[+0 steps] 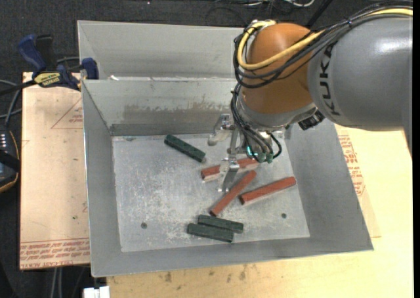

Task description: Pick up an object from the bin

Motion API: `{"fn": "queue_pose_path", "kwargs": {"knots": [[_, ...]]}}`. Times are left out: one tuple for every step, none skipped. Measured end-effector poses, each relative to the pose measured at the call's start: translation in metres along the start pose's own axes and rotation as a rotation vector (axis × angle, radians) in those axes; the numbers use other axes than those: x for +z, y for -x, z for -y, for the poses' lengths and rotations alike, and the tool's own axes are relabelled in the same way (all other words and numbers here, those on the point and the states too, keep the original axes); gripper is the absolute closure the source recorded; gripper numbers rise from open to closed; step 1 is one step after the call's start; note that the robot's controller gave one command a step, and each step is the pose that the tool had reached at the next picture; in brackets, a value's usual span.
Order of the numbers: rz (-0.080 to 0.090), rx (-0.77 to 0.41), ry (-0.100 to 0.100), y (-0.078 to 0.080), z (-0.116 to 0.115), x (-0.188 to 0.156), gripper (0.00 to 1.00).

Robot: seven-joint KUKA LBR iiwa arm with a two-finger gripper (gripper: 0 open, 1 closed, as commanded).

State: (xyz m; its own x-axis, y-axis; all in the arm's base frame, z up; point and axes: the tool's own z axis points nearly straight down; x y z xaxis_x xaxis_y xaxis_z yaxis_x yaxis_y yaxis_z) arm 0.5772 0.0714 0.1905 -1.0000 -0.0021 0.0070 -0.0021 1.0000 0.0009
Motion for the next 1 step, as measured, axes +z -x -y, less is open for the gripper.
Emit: {"fn": "queue_pose_path", "kwargs": {"knots": [[0.008,0.001,0.0,0.0017,0.0003,-0.004,0.0]]}}
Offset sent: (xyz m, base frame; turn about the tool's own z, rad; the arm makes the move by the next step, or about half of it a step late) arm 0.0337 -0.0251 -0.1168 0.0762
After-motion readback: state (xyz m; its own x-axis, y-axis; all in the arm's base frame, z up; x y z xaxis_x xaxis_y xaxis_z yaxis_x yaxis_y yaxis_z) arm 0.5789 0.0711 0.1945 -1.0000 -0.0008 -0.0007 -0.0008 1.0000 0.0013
